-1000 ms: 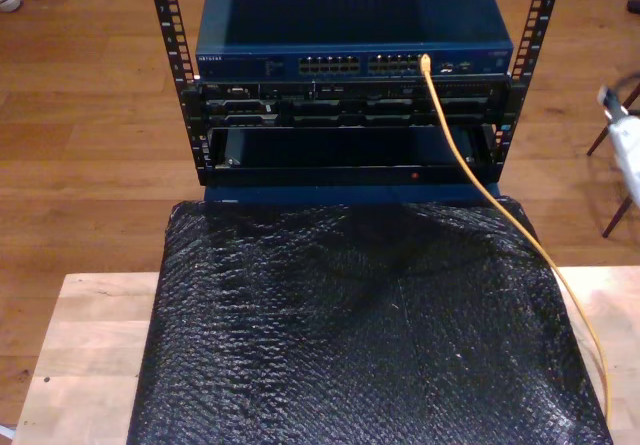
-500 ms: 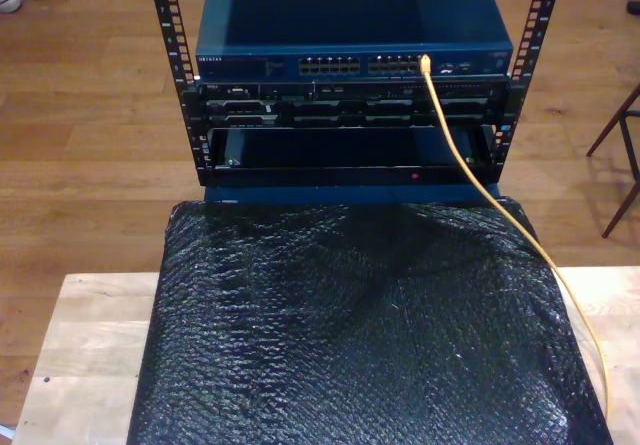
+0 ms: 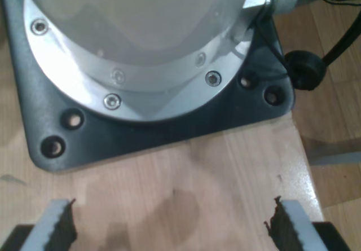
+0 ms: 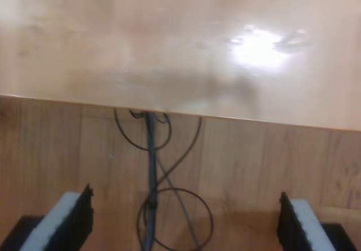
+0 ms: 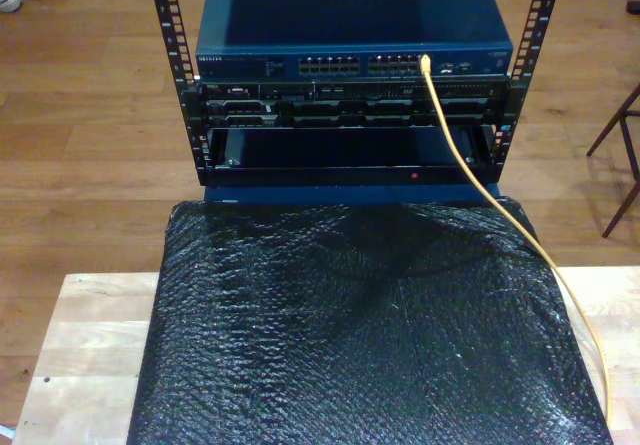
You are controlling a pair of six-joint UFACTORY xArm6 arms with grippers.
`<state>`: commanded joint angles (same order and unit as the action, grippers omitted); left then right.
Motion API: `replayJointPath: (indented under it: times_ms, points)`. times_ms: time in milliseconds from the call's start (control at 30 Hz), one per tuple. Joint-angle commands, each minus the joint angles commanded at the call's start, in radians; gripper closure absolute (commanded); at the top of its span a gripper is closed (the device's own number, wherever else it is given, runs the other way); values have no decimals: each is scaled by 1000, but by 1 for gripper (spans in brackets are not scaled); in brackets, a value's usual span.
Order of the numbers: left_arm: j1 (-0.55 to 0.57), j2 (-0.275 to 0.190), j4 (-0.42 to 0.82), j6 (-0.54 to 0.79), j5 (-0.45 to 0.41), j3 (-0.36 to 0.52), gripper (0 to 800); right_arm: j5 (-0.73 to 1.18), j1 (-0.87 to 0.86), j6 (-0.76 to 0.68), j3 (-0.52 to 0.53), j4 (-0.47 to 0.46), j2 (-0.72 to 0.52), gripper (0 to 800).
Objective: Grab the cable and plug it in
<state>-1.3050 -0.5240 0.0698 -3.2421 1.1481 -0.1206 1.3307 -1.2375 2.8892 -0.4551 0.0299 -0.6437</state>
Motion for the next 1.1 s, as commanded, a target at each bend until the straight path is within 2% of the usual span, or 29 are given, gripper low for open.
replayJointPath:
  times_ms: [267, 700, 1100]
  points:
    - [0, 0, 0, 0, 0, 0, 0, -55, -187, 155, 181, 2, -63, 2]
    - [0, 0, 0, 0, 0, 0, 0, -305, -198, 172, 370, 2, -60, 2]
    - [0, 0, 0, 0, 0, 0, 0, -508, -219, 227, 479, 6, -44, 1]
